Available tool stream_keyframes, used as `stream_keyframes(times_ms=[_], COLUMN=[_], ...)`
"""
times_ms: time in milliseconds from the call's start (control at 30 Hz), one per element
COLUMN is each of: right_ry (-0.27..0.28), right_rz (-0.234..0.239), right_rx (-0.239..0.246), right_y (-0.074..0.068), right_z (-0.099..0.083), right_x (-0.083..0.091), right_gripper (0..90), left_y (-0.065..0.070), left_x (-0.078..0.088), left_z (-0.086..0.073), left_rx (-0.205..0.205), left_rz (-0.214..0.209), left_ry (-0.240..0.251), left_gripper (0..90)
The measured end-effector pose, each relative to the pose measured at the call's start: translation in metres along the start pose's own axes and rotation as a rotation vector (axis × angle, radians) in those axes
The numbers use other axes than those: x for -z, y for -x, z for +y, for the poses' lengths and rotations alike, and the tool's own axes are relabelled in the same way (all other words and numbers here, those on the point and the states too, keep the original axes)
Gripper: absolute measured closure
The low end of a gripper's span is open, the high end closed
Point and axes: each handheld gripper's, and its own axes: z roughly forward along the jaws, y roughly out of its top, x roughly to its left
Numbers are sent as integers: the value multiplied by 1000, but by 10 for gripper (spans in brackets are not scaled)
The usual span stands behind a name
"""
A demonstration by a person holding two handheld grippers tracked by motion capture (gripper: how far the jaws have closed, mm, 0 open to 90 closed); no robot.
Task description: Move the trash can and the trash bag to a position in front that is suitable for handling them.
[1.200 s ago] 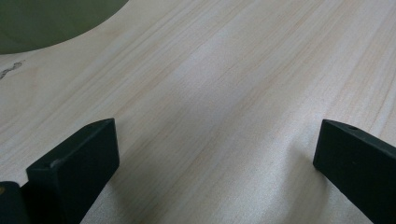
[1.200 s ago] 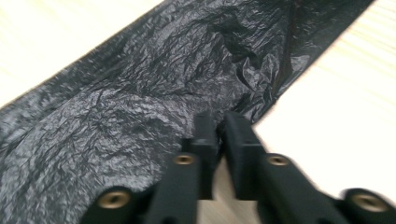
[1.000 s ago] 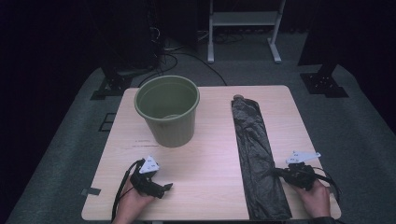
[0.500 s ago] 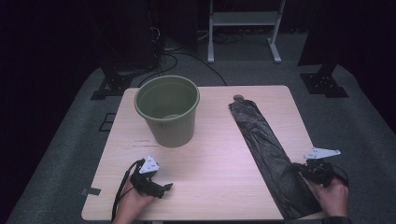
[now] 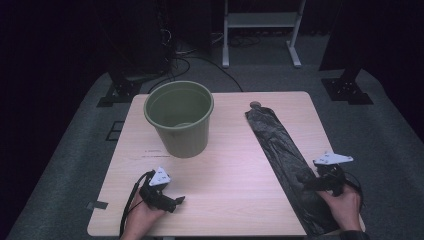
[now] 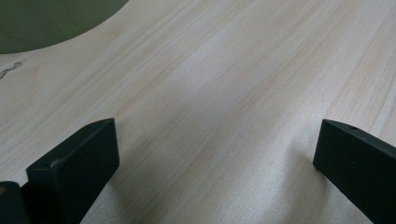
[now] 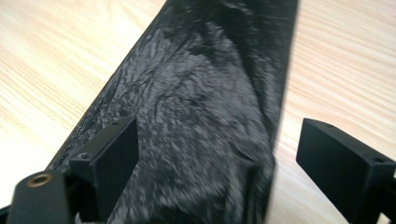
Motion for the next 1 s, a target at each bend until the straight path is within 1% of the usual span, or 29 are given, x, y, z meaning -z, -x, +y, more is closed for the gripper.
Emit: stream_keyframes(times_ms=[33,67,100,133,233,267,333,367,400,433,467,500,633,733,800,1000], right_ry=[-7,-7,-7,-1,42,42,49,44,44,42,42,39,9,4,-18,-18], right_rz=[0,0,21,33,67,67,85,80,80,80,80,78,73,71,89,86], right_rx=[19,19,26,25,13,13,-8,-4,-4,-9,-9,-8,-10,-17,-33,-39], right_y=[-3,-3,-8,-10,-11,-11,-11,-10,-10,-10,-10,-10,-11,-10,-8,-8], right_z=[2,2,5,6,10,10,11,11,11,12,12,12,11,12,12,12], right_x=[-4,-4,-9,-11,-15,-15,-20,-25,-25,-31,-31,-37,-45,-46,-48,-48], right_gripper=[58,58,10,9,0,0,0,0,0,0,0,0,0,0,0,0], left_y=[0,0,0,0,0,0,0,0,0,0,0,0,0,0,0,-2], left_x=[0,0,0,0,0,0,0,0,0,0,0,0,0,0,0,-1], left_z=[0,0,0,0,0,0,0,0,0,0,0,0,0,0,0,2], left_rx=[0,0,0,0,0,0,0,0,0,0,0,0,0,0,5,10], left_rz=[0,0,0,0,0,0,0,0,0,0,0,0,2,3,8,17], left_ry=[0,0,0,0,0,0,0,0,0,0,0,0,-1,-2,-2,-4], left_gripper=[0,0,0,0,0,0,0,0,0,0,0,0,0,0,0,0])
